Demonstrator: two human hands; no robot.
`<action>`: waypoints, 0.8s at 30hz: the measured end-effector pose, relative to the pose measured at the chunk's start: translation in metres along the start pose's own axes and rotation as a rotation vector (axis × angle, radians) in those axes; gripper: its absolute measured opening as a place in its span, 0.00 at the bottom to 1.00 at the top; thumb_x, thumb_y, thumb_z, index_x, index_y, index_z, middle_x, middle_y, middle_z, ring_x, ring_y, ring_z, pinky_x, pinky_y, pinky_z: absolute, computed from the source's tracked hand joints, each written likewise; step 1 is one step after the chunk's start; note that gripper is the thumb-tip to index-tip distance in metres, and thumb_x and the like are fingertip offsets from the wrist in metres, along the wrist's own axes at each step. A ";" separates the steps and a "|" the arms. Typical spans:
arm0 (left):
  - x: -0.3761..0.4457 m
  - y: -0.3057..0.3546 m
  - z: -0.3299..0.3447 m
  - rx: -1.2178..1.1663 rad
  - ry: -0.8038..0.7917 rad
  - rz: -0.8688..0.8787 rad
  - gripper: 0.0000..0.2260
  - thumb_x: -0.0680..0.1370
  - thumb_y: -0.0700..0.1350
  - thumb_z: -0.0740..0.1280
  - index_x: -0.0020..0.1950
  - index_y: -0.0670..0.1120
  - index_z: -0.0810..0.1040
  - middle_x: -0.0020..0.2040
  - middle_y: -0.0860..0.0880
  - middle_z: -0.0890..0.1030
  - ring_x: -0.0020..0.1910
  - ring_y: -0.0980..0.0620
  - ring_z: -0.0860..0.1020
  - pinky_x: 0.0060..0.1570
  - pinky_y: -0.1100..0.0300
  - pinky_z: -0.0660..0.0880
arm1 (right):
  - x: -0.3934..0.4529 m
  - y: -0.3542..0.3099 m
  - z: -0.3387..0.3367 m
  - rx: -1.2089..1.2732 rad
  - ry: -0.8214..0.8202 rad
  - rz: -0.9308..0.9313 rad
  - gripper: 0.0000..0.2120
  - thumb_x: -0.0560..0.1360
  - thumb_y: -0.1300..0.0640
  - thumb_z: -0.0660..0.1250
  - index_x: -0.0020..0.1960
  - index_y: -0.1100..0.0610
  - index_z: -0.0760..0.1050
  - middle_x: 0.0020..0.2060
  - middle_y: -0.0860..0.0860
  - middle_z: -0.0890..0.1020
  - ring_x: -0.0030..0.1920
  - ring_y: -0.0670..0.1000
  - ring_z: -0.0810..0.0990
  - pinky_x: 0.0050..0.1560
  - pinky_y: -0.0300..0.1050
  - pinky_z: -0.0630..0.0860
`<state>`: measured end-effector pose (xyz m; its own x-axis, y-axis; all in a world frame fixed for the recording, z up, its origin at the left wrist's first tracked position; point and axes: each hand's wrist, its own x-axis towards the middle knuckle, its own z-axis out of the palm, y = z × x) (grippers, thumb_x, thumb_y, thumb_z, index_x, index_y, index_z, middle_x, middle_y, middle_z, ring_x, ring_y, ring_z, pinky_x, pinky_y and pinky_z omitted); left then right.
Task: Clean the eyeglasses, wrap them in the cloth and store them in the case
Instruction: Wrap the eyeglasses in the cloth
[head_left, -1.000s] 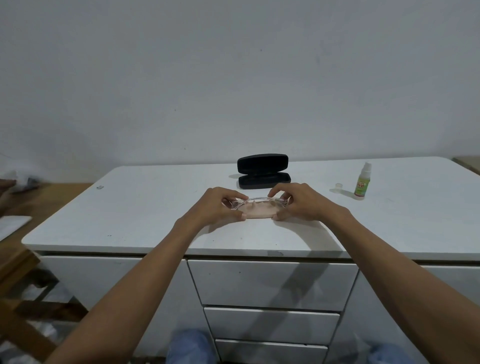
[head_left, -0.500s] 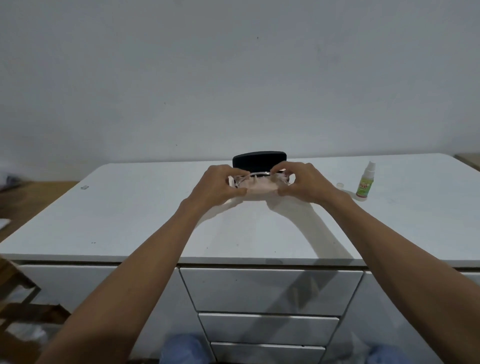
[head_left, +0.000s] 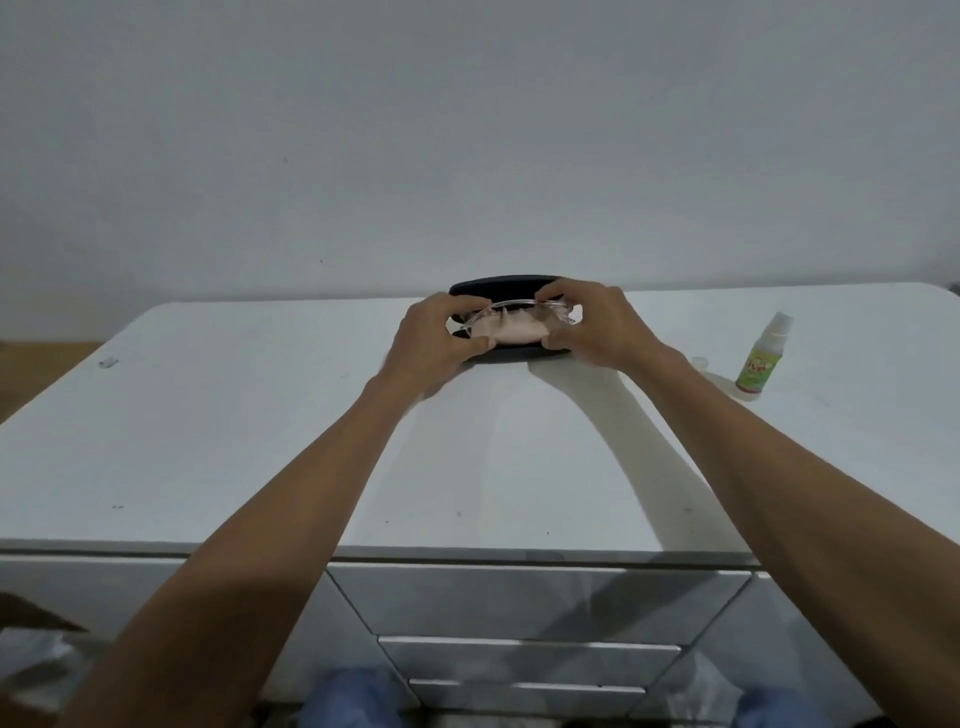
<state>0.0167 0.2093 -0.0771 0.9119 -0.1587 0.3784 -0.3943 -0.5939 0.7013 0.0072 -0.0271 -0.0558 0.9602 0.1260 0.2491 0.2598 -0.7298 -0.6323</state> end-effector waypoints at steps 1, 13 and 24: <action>0.001 0.000 0.000 -0.003 -0.008 -0.006 0.22 0.70 0.42 0.80 0.62 0.53 0.83 0.54 0.51 0.80 0.39 0.61 0.74 0.36 0.76 0.69 | 0.003 0.000 -0.001 0.012 -0.026 0.017 0.27 0.67 0.60 0.78 0.65 0.49 0.79 0.58 0.50 0.81 0.57 0.52 0.80 0.54 0.48 0.79; 0.001 -0.008 -0.006 0.051 -0.088 0.000 0.20 0.73 0.47 0.78 0.64 0.53 0.82 0.55 0.55 0.80 0.37 0.73 0.74 0.44 0.70 0.68 | 0.014 -0.002 -0.004 -0.053 -0.199 0.076 0.31 0.70 0.57 0.79 0.72 0.52 0.75 0.60 0.51 0.79 0.57 0.51 0.77 0.54 0.40 0.69; 0.002 -0.015 -0.006 0.077 -0.001 -0.027 0.09 0.74 0.39 0.76 0.49 0.53 0.87 0.47 0.59 0.83 0.29 0.60 0.74 0.40 0.64 0.72 | 0.011 -0.001 0.011 -0.137 0.044 0.032 0.17 0.73 0.65 0.68 0.53 0.47 0.86 0.49 0.47 0.87 0.51 0.50 0.83 0.46 0.44 0.76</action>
<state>0.0241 0.2227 -0.0835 0.9223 -0.1420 0.3595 -0.3595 -0.6566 0.6631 0.0181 -0.0180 -0.0604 0.9617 0.0733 0.2641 0.2093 -0.8185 -0.5349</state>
